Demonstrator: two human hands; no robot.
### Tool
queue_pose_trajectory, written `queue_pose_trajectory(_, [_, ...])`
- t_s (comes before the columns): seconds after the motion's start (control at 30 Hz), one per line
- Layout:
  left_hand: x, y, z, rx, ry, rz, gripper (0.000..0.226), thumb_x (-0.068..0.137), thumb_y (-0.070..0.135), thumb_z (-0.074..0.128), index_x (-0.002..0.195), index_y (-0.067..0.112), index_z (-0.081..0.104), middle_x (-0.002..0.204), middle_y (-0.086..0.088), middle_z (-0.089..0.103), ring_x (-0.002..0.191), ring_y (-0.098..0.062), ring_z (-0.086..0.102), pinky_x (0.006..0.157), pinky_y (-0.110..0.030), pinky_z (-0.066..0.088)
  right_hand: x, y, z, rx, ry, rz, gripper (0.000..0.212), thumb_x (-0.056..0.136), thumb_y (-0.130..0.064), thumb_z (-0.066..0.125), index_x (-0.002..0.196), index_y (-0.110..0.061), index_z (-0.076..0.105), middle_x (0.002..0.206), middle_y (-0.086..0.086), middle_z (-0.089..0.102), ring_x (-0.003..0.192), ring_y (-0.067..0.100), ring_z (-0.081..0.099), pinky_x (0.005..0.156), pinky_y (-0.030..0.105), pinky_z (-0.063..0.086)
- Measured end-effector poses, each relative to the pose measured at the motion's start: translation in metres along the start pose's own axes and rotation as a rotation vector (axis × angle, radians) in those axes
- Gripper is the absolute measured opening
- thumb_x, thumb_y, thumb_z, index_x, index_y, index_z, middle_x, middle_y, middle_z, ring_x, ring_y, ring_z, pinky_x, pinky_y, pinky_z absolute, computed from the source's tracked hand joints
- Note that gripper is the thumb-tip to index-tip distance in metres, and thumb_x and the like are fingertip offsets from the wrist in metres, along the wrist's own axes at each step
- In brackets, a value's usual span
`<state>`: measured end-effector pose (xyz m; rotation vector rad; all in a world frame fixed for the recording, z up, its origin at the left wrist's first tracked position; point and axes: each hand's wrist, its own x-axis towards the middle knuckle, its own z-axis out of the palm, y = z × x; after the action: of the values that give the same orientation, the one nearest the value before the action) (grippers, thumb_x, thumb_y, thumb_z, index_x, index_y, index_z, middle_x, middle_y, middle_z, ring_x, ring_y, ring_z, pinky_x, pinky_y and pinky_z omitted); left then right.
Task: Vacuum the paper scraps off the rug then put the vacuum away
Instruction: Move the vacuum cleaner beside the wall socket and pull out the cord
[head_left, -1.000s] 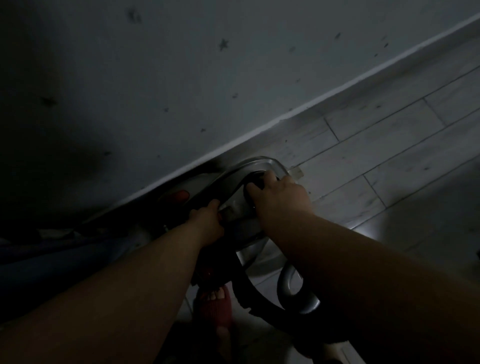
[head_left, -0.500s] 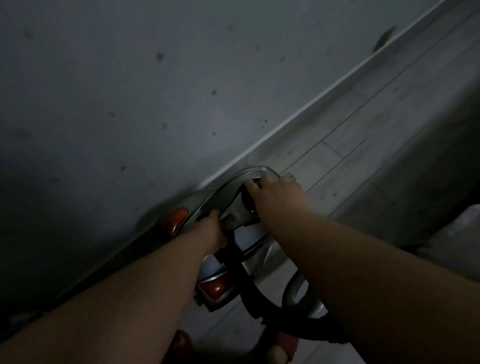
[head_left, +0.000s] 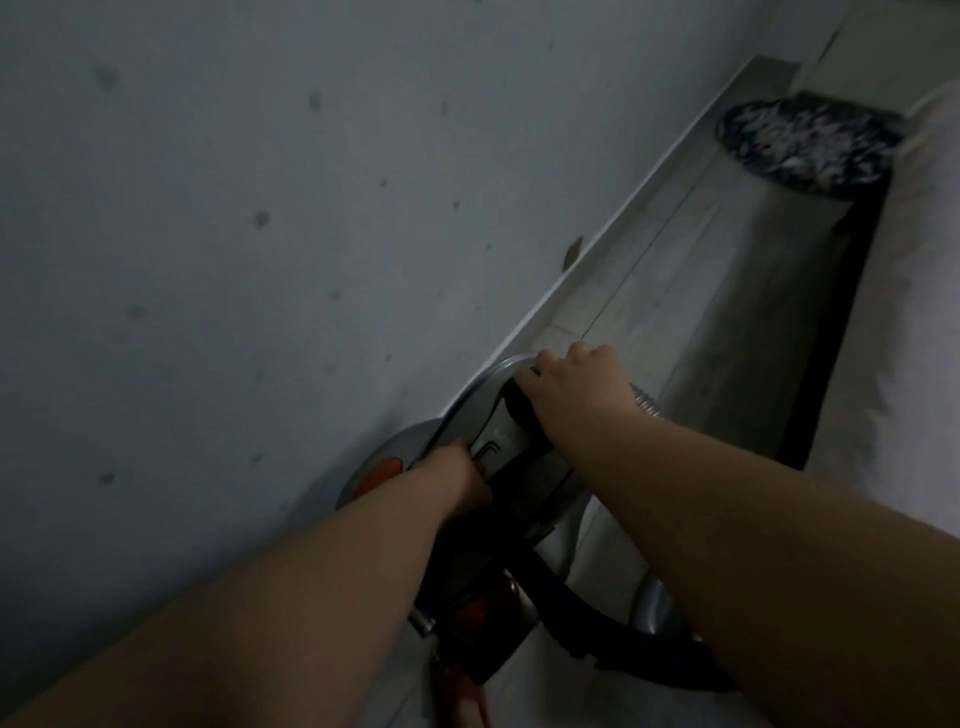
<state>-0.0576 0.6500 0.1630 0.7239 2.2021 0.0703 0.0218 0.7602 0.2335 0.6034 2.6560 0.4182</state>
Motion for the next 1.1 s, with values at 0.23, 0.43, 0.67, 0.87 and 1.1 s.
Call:
queue_pose_trajectory(0.23, [0.076, 0.093, -0.061, 0.094, -0.062, 0.042, 0.052, 0.087, 0.031, 0.056, 0.135, 0.015, 0.041, 0.141, -0.007, 0.042, 0.132, -0.025, 0.04, 0.109, -0.03, 0.029, 0.072, 0.101, -0.007, 0.07, -0.066, 0.087, 0.053, 0.095, -0.03, 0.054, 0.145, -0.023, 0.035, 0.136, 0.004, 0.044, 0.117, 0.029, 0.047, 0.077, 0.036, 0.041])
queue_pose_trajectory(0.43, [0.161, 0.195, -0.1, 0.146, -0.034, 0.057, 0.055, 0.084, 0.028, 0.059, 0.133, 0.014, 0.04, 0.137, -0.008, 0.047, 0.128, -0.026, 0.046, 0.108, -0.032, 0.035, 0.15, 0.207, 0.02, 0.108, -0.061, 0.138, 0.057, 0.095, -0.032, 0.055, 0.147, -0.024, 0.033, 0.138, 0.004, 0.044, 0.119, 0.029, 0.046, 0.079, 0.035, 0.038])
queue_pose_trajectory(0.67, [0.259, 0.325, -0.141, 0.15, -0.068, 0.043, 0.054, 0.088, 0.029, 0.055, 0.137, 0.013, 0.037, 0.141, -0.006, 0.044, 0.131, -0.024, 0.043, 0.109, -0.033, 0.033, 0.25, 0.342, 0.053, 0.123, -0.056, 0.112, 0.051, 0.097, -0.031, 0.051, 0.145, -0.024, 0.036, 0.134, 0.005, 0.046, 0.117, 0.029, 0.046, 0.083, 0.036, 0.041])
queue_pose_trajectory(0.87, [0.352, 0.421, -0.173, 0.03, -0.052, 0.013, 0.053, 0.08, 0.023, 0.061, 0.128, 0.012, 0.044, 0.129, -0.009, 0.054, 0.118, -0.025, 0.053, 0.1, -0.032, 0.044, 0.345, 0.449, 0.07, 0.084, -0.024, 0.086, 0.053, 0.096, -0.032, 0.053, 0.146, -0.027, 0.035, 0.134, 0.003, 0.045, 0.113, 0.027, 0.047, 0.073, 0.034, 0.034])
queue_pose_trajectory(1.1, [0.492, 0.526, -0.207, -0.077, -0.104, 0.021, 0.052, 0.084, 0.02, 0.054, 0.133, 0.01, 0.039, 0.137, -0.006, 0.048, 0.127, -0.023, 0.046, 0.108, -0.028, 0.034, 0.467, 0.561, 0.105, 0.047, -0.09, 0.093, 0.049, 0.097, -0.034, 0.051, 0.144, -0.031, 0.037, 0.136, 0.0, 0.044, 0.115, 0.026, 0.045, 0.073, 0.033, 0.03])
